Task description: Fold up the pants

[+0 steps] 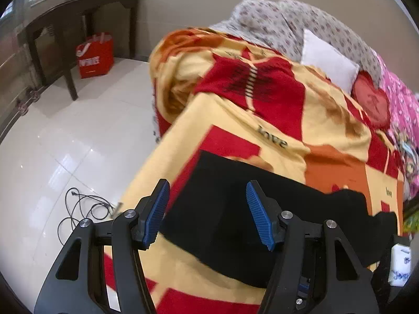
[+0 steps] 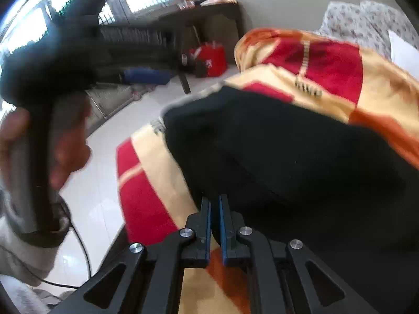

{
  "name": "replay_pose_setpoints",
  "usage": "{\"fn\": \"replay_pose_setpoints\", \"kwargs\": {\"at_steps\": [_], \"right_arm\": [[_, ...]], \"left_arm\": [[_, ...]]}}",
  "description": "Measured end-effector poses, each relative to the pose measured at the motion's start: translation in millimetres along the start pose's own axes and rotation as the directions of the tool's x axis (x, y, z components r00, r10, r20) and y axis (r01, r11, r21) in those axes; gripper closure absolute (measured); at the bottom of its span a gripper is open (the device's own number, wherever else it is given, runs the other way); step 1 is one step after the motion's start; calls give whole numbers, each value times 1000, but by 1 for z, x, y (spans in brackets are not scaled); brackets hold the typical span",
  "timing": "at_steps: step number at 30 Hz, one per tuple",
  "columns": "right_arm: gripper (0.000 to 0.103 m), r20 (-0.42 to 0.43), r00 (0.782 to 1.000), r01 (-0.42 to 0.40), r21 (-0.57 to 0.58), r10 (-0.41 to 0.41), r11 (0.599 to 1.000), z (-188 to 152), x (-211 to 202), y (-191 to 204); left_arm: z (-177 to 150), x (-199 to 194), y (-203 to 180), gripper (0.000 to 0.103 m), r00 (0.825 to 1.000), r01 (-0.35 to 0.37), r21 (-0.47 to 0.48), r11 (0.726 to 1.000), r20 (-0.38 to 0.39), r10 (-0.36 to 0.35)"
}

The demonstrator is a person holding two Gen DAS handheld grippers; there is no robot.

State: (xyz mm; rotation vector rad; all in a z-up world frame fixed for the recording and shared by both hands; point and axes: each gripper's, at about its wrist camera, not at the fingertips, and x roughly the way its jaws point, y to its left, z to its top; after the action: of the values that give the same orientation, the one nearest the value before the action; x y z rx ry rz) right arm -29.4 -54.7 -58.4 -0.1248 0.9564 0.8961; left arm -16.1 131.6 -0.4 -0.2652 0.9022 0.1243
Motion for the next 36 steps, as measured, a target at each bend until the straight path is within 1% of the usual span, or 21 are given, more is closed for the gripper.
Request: {"fn": "replay_pose_setpoints", "kwargs": {"at_steps": [2, 3, 4, 6, 7, 8, 9, 10, 12, 13, 14, 15, 16, 17, 20, 22, 23, 25, 29, 32, 36], "right_arm": [[92, 8, 999, -44, 54, 43, 998, -1, -21, -10], [90, 30, 999, -37, 69, 35, 997, -4, -35, -15], [84, 63, 998, -3, 87, -3, 996, -8, -53, -22], [82, 121, 988, 78, 149, -97, 986, -25, -91, -41], [81, 140, 978, 127, 197, -157, 972, -36, -111, -56], [79, 149, 958, 202, 252, -244, 946, -49, -132, -72], [77, 151, 927, 285, 310, -343, 907, -63, -153, -91], [75, 148, 900, 339, 354, -410, 872, -74, -170, -105], [69, 110, 826, 450, 465, -554, 763, -100, -206, -141], [65, 68, 779, 510, 510, -623, 693, -111, -219, -159], [65, 28, 734, 561, 539, -678, 629, -120, -231, -176], [65, -5, 700, 594, 559, -714, 578, -128, -239, -191], [65, -32, 679, 613, 576, -734, 541, -134, -245, -205], [65, -45, 682, 608, 590, -730, 532, -138, -247, -218], [65, -84, 725, 597, 573, -684, 562, -140, -233, -245], [65, -89, 732, 598, 560, -676, 573, -145, -228, -254], [72, -54, 736, 585, 553, -675, 593, -144, -226, -254], [95, -38, 755, 560, 556, -655, 614, -145, -228, -254], [97, -6, 724, 582, 542, -690, 606, -148, -250, -227], [97, -31, 685, 625, 538, -728, 566, -152, -264, -214], [97, -105, 696, 637, 548, -710, 543, -163, -242, -235]], "left_arm": [[-2, 5, -13, 42, 1000, 9, 24, 1000, -11, -9], [-4, 8, -20, 42, 1000, 13, 35, 999, -18, -13], [-5, 12, -26, 42, 999, 23, 45, 999, -28, -22], [-8, 16, -39, 42, 998, 45, 68, 997, -42, -42], [-11, 19, -47, 42, 998, 51, 83, 995, -47, -48], [-13, 21, -55, 42, 997, 55, 102, 993, -51, -50], [-16, 24, -63, 42, 997, 57, 120, 991, -55, -50], [-18, 28, -70, 42, 997, 59, 137, 989, -61, -51], [-22, 34, -82, 42, 996, 64, 160, 985, -78, -52], [-23, 37, -88, 42, 995, 62, 173, 983, -83, -49], [-24, 39, -92, 42, 996, 56, 178, 982, -83, -42], [-25, 41, -95, 42, 996, 47, 182, 982, -80, -32], [-25, 42, -98, 42, 996, 42, 181, 983, -79, -28], [-25, 43, -99, 42, 996, 39, 178, 983, -80, -25], [-23, 45, -100, 42, 996, 31, 172, 985, -83, -17], [-23, 45, -100, 42, 997, 27, 172, 985, -82, -13], [-23, 45, -100, 42, 997, 25, 171, 985, -82, -11], [-24, 46, -101, 42, 997, 19, 172, 985, -82, -5], [-24, 44, -103, 42, 997, 14, 175, 984, -78, 0], [-25, 43, -104, 42, 997, 24, 175, 984, -75, -11], [-29, 50, -107, 42, 997, 8, 174, 985, -72, 5]]}}
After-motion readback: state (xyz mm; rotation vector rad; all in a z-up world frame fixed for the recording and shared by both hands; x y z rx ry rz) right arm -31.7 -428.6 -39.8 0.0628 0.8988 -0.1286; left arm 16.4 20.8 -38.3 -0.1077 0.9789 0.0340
